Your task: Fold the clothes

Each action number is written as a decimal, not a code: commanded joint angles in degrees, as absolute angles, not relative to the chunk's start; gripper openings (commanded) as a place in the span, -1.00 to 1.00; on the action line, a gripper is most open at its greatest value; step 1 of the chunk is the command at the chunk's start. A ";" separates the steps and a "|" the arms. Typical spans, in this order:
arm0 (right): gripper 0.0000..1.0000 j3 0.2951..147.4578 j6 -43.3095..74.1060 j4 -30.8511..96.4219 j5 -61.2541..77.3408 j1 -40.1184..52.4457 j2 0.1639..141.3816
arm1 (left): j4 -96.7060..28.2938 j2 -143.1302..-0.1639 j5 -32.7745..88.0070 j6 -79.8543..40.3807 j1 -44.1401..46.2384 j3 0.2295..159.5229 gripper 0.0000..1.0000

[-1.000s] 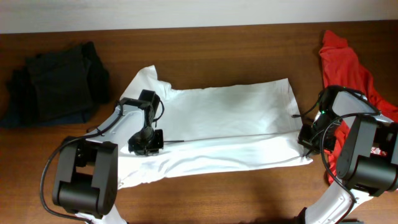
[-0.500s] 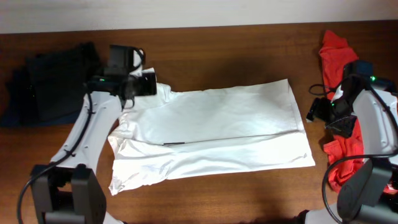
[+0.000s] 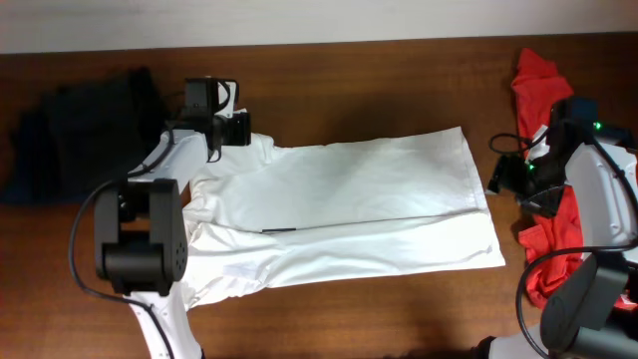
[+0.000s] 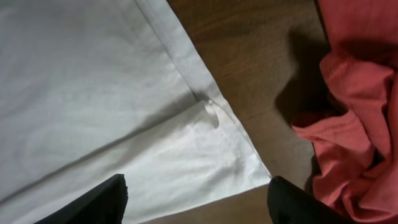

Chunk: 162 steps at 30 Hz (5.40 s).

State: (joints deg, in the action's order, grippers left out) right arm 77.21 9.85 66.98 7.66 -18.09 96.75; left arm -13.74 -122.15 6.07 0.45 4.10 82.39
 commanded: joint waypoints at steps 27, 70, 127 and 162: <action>0.40 77.38 6.13 15.03 10.37 -8.54 120.55 | -47.22 -115.37 8.38 -7.53 5.17 87.64 -0.99; -0.92 93.25 6.42 82.15 -6.96 -10.63 115.61 | -91.37 -96.03 9.47 -7.22 5.98 83.18 -0.99; -0.27 83.83 5.76 81.38 -1.69 -16.53 115.61 | -35.22 -96.05 -5.85 -15.97 6.85 53.52 -0.12; -0.24 83.83 4.86 79.83 0.69 -16.53 115.61 | -54.02 -92.47 6.00 -12.29 8.47 52.47 -0.78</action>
